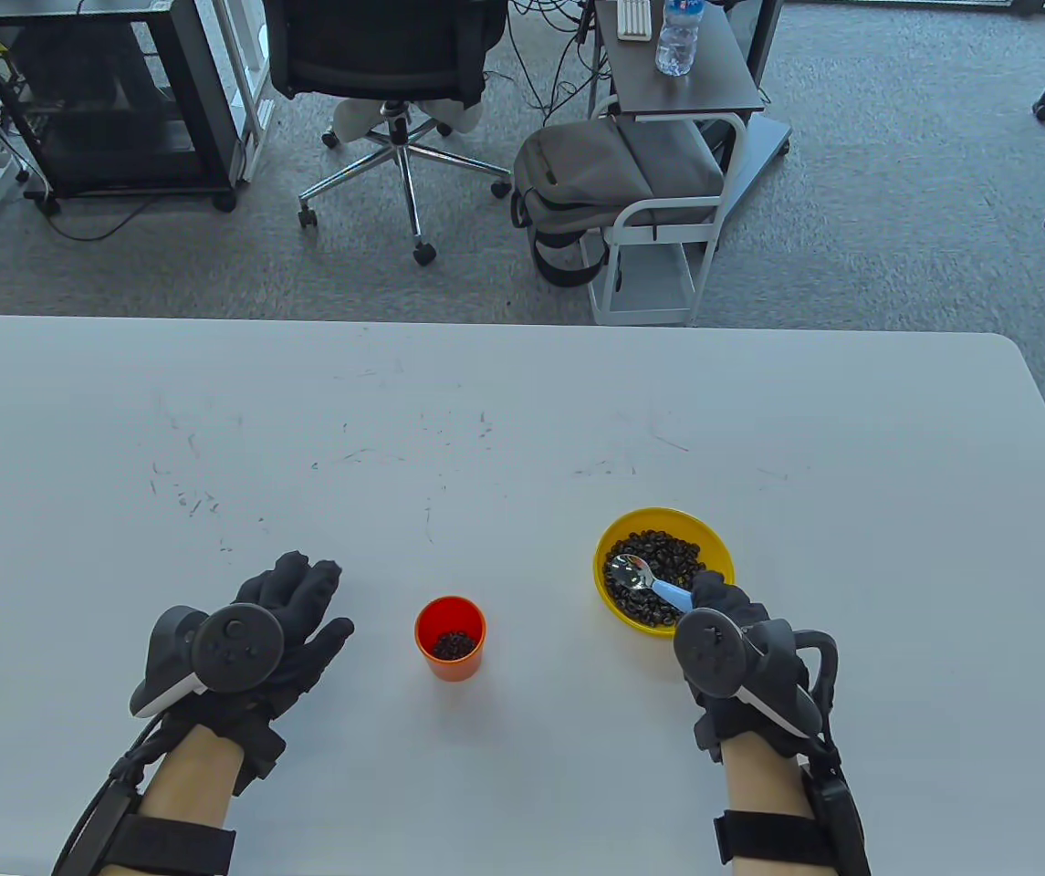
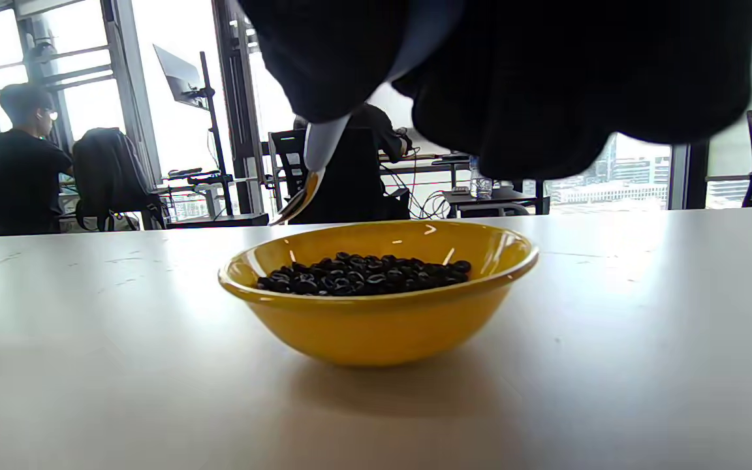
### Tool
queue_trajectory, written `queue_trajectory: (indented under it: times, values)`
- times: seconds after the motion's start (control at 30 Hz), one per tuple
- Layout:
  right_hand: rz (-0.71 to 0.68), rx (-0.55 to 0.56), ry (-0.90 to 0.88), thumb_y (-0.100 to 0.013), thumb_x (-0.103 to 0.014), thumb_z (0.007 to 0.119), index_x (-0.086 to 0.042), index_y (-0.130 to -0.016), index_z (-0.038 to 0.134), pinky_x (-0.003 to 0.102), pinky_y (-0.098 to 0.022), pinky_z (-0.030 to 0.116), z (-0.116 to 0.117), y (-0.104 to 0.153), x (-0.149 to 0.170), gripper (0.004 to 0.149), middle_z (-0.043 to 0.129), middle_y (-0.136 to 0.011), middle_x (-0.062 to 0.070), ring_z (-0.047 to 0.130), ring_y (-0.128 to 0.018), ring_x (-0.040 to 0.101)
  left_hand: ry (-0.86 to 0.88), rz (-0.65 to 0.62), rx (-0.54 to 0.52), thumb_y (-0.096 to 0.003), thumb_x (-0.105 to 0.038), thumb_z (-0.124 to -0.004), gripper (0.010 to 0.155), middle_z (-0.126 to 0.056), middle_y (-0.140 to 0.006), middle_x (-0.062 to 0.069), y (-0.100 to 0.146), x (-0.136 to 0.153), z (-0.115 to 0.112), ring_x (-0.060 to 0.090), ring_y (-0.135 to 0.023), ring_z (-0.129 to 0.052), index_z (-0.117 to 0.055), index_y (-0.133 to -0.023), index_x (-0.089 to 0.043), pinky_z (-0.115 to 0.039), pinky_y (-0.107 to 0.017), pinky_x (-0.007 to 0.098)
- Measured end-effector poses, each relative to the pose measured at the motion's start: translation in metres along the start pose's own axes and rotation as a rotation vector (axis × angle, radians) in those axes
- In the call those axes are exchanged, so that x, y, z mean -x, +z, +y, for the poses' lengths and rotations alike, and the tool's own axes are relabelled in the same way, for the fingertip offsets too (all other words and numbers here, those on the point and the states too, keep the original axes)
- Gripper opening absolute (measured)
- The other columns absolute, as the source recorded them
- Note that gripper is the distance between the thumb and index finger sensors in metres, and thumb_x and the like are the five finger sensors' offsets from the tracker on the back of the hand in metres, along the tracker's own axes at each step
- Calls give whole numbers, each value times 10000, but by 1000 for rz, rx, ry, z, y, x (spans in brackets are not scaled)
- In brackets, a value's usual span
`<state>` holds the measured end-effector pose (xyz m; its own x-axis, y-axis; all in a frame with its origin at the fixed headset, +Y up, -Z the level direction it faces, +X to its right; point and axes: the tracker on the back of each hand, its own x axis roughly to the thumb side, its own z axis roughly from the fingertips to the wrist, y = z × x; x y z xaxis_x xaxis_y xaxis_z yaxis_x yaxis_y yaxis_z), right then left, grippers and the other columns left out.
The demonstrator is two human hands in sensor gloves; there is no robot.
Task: Scoop coffee beans into a cup using a baby spoon
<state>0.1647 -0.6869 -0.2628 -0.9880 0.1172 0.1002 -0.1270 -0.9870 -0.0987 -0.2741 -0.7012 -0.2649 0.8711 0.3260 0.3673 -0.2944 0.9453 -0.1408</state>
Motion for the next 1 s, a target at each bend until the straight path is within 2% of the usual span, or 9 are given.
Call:
queue_trajectory:
  times: [0.2,0.6,1.0]
  values:
    - [92,-25,44,-460,-182,787,103,-911,647,473,-300,857,8,-3,18,551,844,-752,275,933,-474,463,5,-2,-2,-640,-493,-600,675,-375,-1148,314,0,0,0,618,-986,-505,-477,-1169,-93,-518,-625,754]
    - [75,-18,239,-451,-172,801,88,-908,658,476,-300,858,20,-7,17,545,843,-753,268,934,-477,463,11,-7,-1,-640,-493,-600,675,-373,-1149,314,1,1,0,618,-987,-503,-475,-1170,-93,-518,-626,753]
    - [110,-139,105,-458,-180,778,104,-908,663,467,-294,867,29,-7,20,545,857,-739,266,947,-463,452,24,-6,1,-641,-491,-599,675,-373,-1148,317,1,1,1,620,-984,-505,-475,-1171,-92,-518,-625,754]
